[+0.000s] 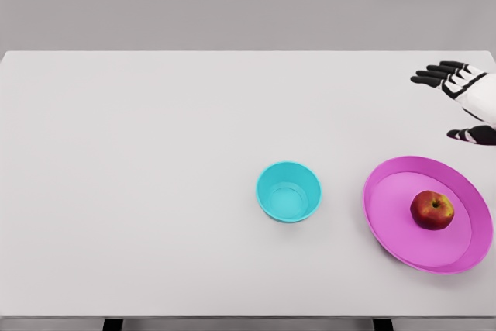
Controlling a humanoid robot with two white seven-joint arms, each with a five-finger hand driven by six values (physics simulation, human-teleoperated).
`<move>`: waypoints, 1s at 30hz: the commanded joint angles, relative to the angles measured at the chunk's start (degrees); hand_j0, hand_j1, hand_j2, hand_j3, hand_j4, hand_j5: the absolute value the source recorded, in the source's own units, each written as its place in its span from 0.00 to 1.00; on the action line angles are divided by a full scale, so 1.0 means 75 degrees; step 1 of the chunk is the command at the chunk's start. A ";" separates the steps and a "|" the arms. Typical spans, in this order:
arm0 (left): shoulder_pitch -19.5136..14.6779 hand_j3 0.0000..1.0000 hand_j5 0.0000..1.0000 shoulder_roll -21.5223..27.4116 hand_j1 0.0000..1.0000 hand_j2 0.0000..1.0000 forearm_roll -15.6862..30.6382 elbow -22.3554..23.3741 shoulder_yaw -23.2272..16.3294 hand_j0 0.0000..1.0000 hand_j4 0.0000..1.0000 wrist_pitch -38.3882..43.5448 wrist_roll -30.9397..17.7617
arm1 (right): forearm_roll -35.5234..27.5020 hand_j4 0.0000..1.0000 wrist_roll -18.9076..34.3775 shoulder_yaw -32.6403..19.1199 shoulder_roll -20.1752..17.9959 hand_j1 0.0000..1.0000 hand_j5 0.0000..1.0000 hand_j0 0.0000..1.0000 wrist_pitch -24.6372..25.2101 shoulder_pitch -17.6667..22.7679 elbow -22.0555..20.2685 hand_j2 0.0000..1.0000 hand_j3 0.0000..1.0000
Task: Put the apple from the pink plate into the blue bowl with your right arm
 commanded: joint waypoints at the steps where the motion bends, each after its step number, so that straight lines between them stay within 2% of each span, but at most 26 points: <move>1: 0.0000 1.00 1.00 0.0000 1.00 1.00 -0.0008 -0.0001 0.0000 1.00 1.00 0.0000 -0.0001 | -0.0044 1.00 -0.0004 0.0023 -0.0024 1.00 1.00 1.00 0.0002 0.0000 -0.0018 1.00 1.00; 5: 0.0000 1.00 1.00 0.0000 1.00 1.00 0.0004 -0.0001 0.0000 1.00 1.00 0.0000 -0.0001 | -0.0067 1.00 -0.0004 -0.0223 -0.0141 1.00 1.00 1.00 0.0002 -0.0106 0.0134 1.00 1.00; 8: 0.0000 1.00 1.00 0.0000 1.00 1.00 -0.0008 -0.0001 0.0000 1.00 1.00 0.0000 -0.0001 | -0.0032 1.00 0.0171 -0.0259 -0.0211 1.00 1.00 1.00 0.0002 -0.0012 0.0029 1.00 1.00; 9: 0.0000 1.00 1.00 0.0000 1.00 1.00 -0.0008 -0.0001 0.0000 1.00 1.00 0.0000 -0.0001 | -0.0044 1.00 0.0802 -0.0282 -0.0410 1.00 1.00 1.00 0.0002 -0.0047 -0.0077 1.00 1.00; 10: 0.0000 1.00 1.00 0.0000 1.00 1.00 -0.0008 -0.0001 0.0000 1.00 1.00 0.0000 -0.0001 | -0.0137 1.00 0.2009 -0.0399 -0.0715 1.00 1.00 1.00 0.0002 -0.0071 -0.0323 1.00 1.00; 11: 0.0000 1.00 1.00 0.0000 1.00 1.00 0.0004 -0.0001 0.0000 1.00 1.00 0.0000 -0.0001 | -0.0138 1.00 0.2653 -0.0679 -0.0785 1.00 1.00 1.00 0.0002 -0.0024 -0.0557 1.00 1.00; 14: 0.0000 1.00 1.00 0.0000 1.00 1.00 0.0004 -0.0001 0.0000 1.00 1.00 0.0000 -0.0001 | -0.0149 1.00 0.3476 -0.0833 -0.0903 1.00 1.00 1.00 0.0002 0.0058 -0.0710 1.00 1.00; 22: 0.0000 1.00 1.00 0.0000 1.00 1.00 0.0004 -0.0001 0.0000 1.00 1.00 0.0000 -0.0001 | -0.0149 1.00 0.3769 -0.0809 -0.0903 1.00 1.00 1.00 0.0002 0.0808 -0.1108 1.00 1.00; 30: 0.0000 1.00 1.00 0.0000 1.00 1.00 0.0004 -0.0001 0.0000 1.00 1.00 0.0000 -0.0001 | -0.0149 1.00 0.3874 -0.0774 -0.0914 1.00 1.00 1.00 0.0002 0.1031 -0.1296 1.00 1.00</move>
